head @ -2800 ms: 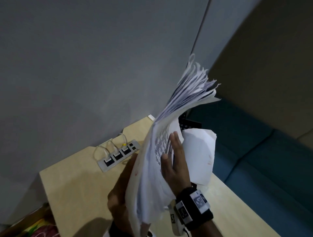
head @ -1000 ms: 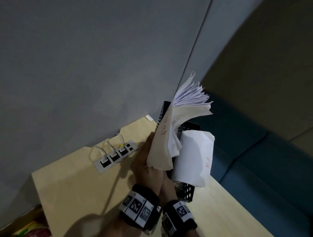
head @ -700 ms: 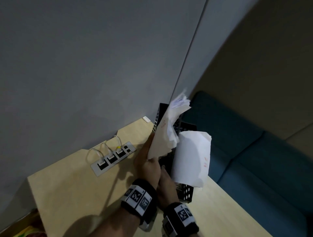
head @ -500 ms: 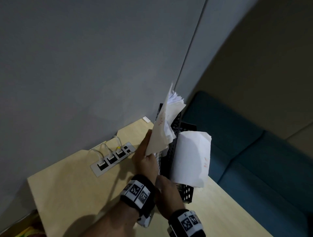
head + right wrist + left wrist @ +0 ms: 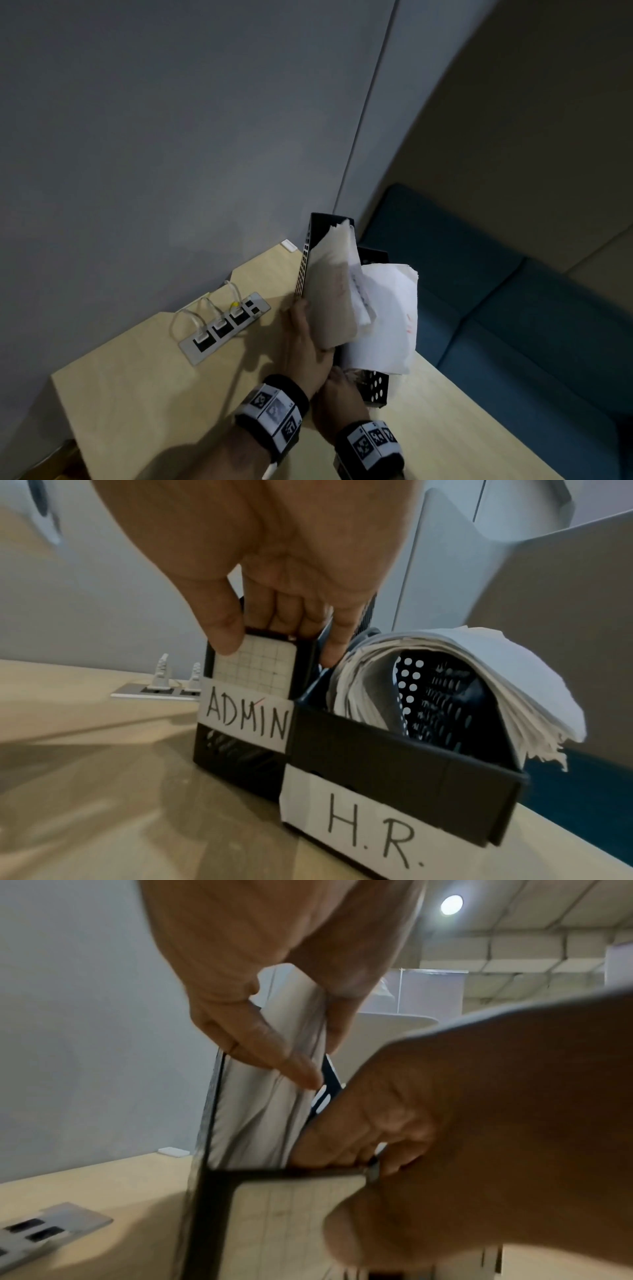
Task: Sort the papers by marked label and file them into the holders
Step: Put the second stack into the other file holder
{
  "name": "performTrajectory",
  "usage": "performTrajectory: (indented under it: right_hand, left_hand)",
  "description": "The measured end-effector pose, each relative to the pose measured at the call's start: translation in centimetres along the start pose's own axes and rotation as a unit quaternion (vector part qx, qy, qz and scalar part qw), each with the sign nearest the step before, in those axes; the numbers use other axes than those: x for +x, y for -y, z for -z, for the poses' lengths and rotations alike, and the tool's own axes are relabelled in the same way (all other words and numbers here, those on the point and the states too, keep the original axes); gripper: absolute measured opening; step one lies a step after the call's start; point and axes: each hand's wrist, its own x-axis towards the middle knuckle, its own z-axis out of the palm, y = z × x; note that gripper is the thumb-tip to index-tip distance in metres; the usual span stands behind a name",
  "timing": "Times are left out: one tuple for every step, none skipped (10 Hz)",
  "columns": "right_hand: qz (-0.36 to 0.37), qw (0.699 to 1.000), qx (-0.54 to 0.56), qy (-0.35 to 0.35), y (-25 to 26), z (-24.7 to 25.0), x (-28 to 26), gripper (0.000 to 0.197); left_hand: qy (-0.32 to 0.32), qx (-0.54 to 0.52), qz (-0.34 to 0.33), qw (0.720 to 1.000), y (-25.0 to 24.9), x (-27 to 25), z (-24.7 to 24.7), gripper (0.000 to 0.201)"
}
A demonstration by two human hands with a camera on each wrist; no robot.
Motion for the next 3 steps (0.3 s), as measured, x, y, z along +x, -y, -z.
performTrajectory:
  right_hand:
    - [0.012,1.000,0.013,0.023,-0.5,-0.9,-0.8,0.042]
    - [0.022,0.997,0.063,0.032,-0.5,1.1,-2.3,0.043]
    - [0.017,0.992,0.127,0.024,-0.4,4.1,-4.7,0.042]
  left_hand:
    - [0.052,0.061,0.007,0.997,0.7,-0.7,0.0,0.073]
    - [0.048,0.077,0.011,0.996,0.7,-1.3,-0.1,0.071]
    - [-0.007,0.028,0.000,1.000,1.3,-2.6,0.1,0.074]
